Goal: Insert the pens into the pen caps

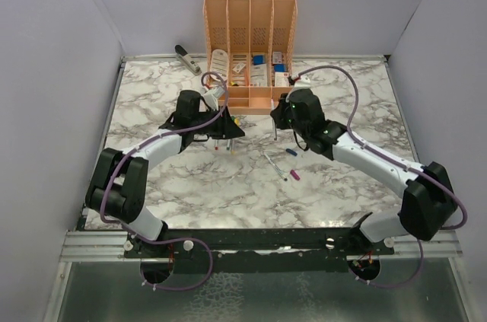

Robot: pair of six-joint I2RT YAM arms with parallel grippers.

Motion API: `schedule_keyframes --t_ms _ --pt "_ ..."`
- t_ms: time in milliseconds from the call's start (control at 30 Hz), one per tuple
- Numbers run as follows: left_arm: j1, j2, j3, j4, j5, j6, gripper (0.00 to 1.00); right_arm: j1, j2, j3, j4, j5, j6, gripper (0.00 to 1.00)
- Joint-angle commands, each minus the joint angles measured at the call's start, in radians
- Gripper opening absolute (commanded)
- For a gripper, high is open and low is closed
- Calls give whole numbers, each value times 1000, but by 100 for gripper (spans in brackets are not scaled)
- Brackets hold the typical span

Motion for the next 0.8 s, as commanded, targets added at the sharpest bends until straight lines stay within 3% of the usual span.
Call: schedule_keyframes --t_ms 0,267,767 --pt "-33 -14 -13 256 210 -68 39 -22 -102 -111 181 -25 72 1" --pt "-136 -3 62 263 240 -36 42 -24 -184 -213 346 -112 99 1" --pt "-157 21 78 264 200 -61 45 -24 -215 -256 415 -191 159 1"
